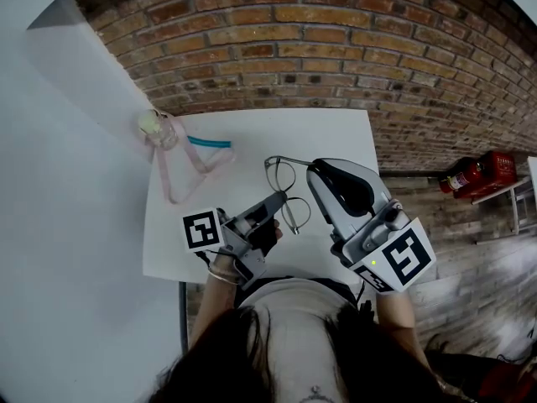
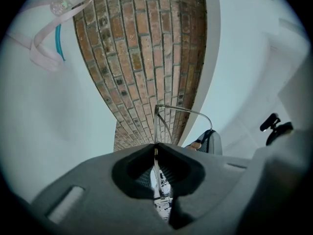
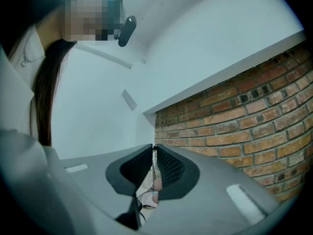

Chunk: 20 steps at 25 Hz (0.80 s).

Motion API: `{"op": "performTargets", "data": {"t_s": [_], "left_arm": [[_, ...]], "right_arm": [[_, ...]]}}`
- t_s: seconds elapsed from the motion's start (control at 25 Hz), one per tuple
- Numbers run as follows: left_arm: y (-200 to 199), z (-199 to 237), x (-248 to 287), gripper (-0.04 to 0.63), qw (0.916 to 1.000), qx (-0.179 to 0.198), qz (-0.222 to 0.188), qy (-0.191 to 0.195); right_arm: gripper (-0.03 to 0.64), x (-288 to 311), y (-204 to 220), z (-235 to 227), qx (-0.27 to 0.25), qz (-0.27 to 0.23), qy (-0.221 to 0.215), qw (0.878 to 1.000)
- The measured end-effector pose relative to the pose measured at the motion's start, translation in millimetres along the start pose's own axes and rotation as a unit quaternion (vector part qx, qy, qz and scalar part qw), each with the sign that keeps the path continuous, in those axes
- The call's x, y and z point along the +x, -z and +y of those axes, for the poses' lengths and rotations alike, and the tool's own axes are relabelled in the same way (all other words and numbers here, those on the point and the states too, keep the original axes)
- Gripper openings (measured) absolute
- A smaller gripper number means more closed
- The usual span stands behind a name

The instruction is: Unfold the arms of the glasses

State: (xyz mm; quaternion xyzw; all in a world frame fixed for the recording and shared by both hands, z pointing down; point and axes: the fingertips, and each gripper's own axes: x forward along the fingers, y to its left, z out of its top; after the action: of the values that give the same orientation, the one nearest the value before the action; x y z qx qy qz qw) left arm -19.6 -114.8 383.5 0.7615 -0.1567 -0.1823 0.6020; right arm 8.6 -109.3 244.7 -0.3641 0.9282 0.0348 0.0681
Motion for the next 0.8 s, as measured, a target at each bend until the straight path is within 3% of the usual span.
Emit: {"op": "performTargets", "data": {"t_s": [0.8], "left_arm": [[13.1,2.6,3.6,0.023,0.9996,-0.009,0.026,0.003]], "right_arm": [[0.037,7.9,-3.6,-11.0,0.004,-0.007,0.011,1.000]]}}
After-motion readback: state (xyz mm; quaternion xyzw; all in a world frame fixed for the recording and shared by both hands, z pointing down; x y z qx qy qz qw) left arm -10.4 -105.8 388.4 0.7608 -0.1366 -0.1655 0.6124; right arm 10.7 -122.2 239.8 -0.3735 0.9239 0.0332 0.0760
